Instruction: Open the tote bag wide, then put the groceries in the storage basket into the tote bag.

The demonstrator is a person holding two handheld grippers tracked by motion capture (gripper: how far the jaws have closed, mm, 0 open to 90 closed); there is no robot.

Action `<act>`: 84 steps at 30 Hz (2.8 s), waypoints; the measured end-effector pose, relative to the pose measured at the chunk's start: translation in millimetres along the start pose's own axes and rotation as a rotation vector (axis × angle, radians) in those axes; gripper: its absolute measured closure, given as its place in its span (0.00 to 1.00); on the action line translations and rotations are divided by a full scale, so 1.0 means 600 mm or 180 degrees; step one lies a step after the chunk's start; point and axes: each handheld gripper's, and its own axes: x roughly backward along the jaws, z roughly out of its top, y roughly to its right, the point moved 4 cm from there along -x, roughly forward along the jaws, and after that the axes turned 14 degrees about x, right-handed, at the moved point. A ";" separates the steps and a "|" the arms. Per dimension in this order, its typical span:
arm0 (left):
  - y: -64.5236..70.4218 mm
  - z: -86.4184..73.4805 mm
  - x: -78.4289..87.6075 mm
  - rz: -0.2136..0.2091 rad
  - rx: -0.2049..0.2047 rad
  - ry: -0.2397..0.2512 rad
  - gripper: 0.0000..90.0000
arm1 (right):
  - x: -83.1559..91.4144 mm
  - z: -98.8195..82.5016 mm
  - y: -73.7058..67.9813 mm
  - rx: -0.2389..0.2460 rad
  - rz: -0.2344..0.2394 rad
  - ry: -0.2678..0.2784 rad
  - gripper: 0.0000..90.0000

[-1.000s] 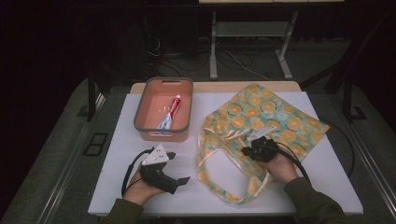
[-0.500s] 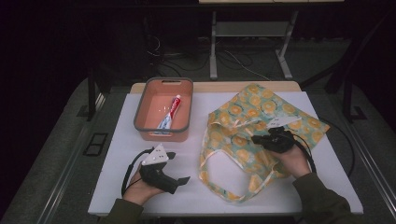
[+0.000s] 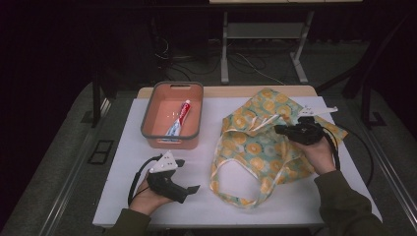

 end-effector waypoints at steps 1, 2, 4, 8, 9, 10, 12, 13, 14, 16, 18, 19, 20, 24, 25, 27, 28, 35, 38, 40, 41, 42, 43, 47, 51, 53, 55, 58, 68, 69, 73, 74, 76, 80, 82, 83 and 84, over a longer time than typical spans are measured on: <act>0.000 0.001 0.000 0.0003 0.0001 0.0006 0.00 | -0.001 -0.001 0.003 -0.0028 -0.0003 0.0009 1.00; -0.001 0.001 0.001 0.0005 0.0005 0.0009 0.00 | -0.002 -0.002 0.006 -0.0044 -0.0009 0.0014 1.00; -0.002 0.002 0.002 0.0003 0.0010 0.0023 0.00 | -0.003 -0.006 0.007 -0.0048 -0.0011 -0.0015 1.00; -0.005 0.005 0.005 0.0008 0.0020 0.0046 0.00 | 0.002 -0.007 0.009 -0.0072 -0.0021 -0.0006 1.00; -0.005 0.007 0.006 0.0013 0.0009 0.0052 0.00 | 0.003 -0.007 0.010 -0.0076 -0.0023 0.0001 1.00; -0.006 0.008 0.007 0.0012 0.0014 0.0062 0.00 | 0.004 -0.007 0.010 -0.0076 -0.0024 0.0004 1.00; -0.007 0.011 0.009 0.0018 0.0011 0.0076 0.00 | 0.005 -0.007 0.010 -0.0076 -0.0024 0.0013 1.00; -0.007 0.013 0.010 0.0025 -0.0003 0.0080 0.00 | 0.006 -0.007 0.010 -0.0079 -0.0022 0.0016 1.00; -0.008 0.016 0.011 0.0032 -0.0002 0.0093 0.00 | 0.006 -0.007 0.010 -0.0076 -0.0022 0.0016 1.00; -0.009 0.023 0.014 0.0033 -0.0003 0.0122 0.00 | 0.005 -0.007 0.009 -0.0066 -0.0015 0.0013 1.00; -0.012 0.034 0.017 0.0035 -0.0016 0.0146 0.00 | 0.003 -0.006 0.008 -0.0041 0.0001 0.0003 1.00; -0.013 0.041 0.018 0.0028 -0.0011 0.0171 0.00 | 0.002 -0.006 0.007 -0.0041 0.0008 -0.0001 1.00; -0.015 0.047 0.019 0.0034 -0.0006 0.0188 0.00 | 0.001 -0.006 0.007 -0.0037 0.0014 -0.0001 1.00; -0.023 0.074 0.019 0.0069 -0.0056 0.0203 0.00 | -0.004 -0.006 0.006 -0.0023 0.0031 -0.0018 1.00; -0.025 0.081 0.018 0.0084 -0.0060 0.0217 0.00 | -0.005 -0.006 0.006 -0.0023 0.0033 -0.0016 1.00; -0.030 0.094 0.017 0.0108 -0.0077 0.0219 0.00 | -0.006 -0.007 0.007 -0.0018 0.0034 -0.0022 1.00; -0.034 0.100 0.017 0.0116 -0.0076 0.0220 0.00 | -0.006 -0.007 0.007 -0.0020 0.0038 -0.0030 1.00; -0.062 0.143 0.006 0.0171 -0.0028 0.0249 0.02 | -0.003 -0.007 0.008 -0.0024 0.0043 -0.0019 1.00; -0.079 0.161 0.001 0.0225 0.0000 0.0243 0.04 | -0.004 -0.007 0.007 -0.0019 0.0047 -0.0018 1.00; -0.092 0.174 -0.001 0.0263 0.0032 0.0254 0.06 | -0.004 -0.007 0.007 -0.0011 0.0050 -0.0019 1.00; -0.098 0.180 -0.003 0.0292 0.0038 0.0268 0.07 | -0.004 -0.007 0.007 -0.0010 0.0052 -0.0017 1.00; -0.106 0.185 -0.004 0.0311 0.0048 0.0269 0.08 | -0.004 -0.007 0.007 -0.0009 0.0050 -0.0019 1.00; -0.113 0.191 -0.005 0.0338 0.0061 0.0273 0.09 | -0.004 -0.007 0.007 -0.0011 0.0051 -0.0019 1.00; -0.142 0.210 -0.011 0.0429 0.0149 0.0317 0.16 | -0.004 -0.006 0.005 -0.0002 0.0052 -0.0028 1.00; -0.171 0.222 -0.023 0.0599 0.0185 0.0215 0.18 | -0.006 -0.006 0.003 0.0008 0.0068 -0.0030 1.00; -0.189 0.227 -0.028 0.0689 0.0229 0.0191 0.21 | -0.005 -0.005 0.002 0.0017 0.0068 -0.0033 1.00; -0.206 0.230 -0.034 0.0776 0.0291 0.0183 0.26 | -0.005 -0.005 0.002 0.0018 0.0072 -0.0031 1.00; -0.232 0.229 -0.047 0.0932 0.0336 0.0047 0.30 | -0.006 -0.006 0.002 0.0019 0.0075 -0.0035 1.00; -0.266 0.251 -0.076 0.1285 0.0497 -0.0249 0.36 | -0.006 -0.004 -0.006 0.0062 0.0099 -0.0052 1.00; -0.269 0.252 -0.080 0.1310 0.0477 -0.0273 0.36 | -0.006 -0.004 -0.007 0.0069 0.0097 -0.0048 1.00; -0.289 0.244 -0.095 0.1337 0.0521 -0.0422 0.37 | -0.004 -0.003 -0.009 0.0085 0.0104 -0.0045 1.00; -0.293 0.240 -0.099 0.1340 0.0547 -0.0451 0.38 | -0.004 -0.003 -0.009 0.0084 0.0106 -0.0040 1.00; -0.302 0.231 -0.108 0.1325 0.0619 -0.0525 0.40 | -0.003 -0.002 -0.009 0.0085 0.0107 -0.0036 1.00; -0.315 0.215 -0.124 0.1362 0.0712 -0.0701 0.46 | -0.004 -0.003 -0.009 0.0091 0.0110 -0.0047 1.00; -0.317 0.211 -0.129 0.1397 0.0722 -0.0778 0.47 | -0.003 -0.003 -0.009 0.0084 0.0108 -0.0047 1.00; -0.318 0.210 -0.131 0.1408 0.0724 -0.0786 0.47 | -0.003 -0.003 -0.009 0.0082 0.0106 -0.0049 1.00; -0.319 0.210 -0.132 0.1400 0.0747 -0.0794 0.48 | -0.003 -0.003 -0.009 0.0084 0.0102 -0.0048 1.00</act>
